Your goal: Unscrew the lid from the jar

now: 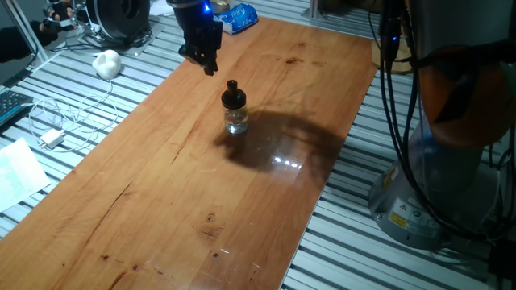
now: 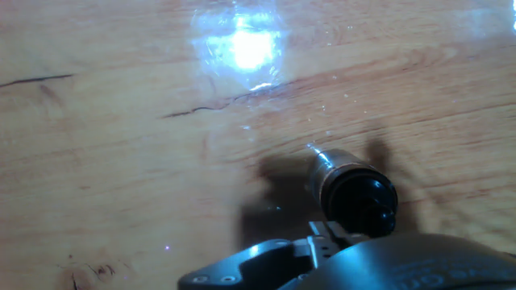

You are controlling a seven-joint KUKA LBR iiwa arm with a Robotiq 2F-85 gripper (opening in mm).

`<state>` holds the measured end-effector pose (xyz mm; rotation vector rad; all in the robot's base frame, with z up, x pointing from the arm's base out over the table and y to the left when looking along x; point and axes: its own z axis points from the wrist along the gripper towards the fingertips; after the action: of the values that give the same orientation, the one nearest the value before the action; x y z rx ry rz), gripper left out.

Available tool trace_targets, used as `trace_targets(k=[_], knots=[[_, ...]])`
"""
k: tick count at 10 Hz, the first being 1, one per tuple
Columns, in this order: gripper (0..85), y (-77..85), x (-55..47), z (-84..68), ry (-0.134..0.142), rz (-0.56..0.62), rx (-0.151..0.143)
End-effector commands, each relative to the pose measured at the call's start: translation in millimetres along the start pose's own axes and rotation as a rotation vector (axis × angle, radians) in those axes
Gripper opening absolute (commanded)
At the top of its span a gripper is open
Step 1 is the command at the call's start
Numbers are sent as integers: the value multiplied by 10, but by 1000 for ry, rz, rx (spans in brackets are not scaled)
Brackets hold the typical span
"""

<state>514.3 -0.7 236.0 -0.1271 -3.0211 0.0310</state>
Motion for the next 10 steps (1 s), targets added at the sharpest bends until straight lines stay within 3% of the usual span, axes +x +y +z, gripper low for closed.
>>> trace_targets(k=[1, 5, 7, 8, 9, 10], knots=[[0, -3, -1, -1, 5, 18, 1], [0, -5, -1, -1, 21, 98, 9], [0, -5, -1, -1, -24, 168, -65], [0, -5, -1, -1, -13, 203, -80], [0, -5, -1, -1, -29, 211, -48], [0, -5, -1, -1, -43, 244, -36]])
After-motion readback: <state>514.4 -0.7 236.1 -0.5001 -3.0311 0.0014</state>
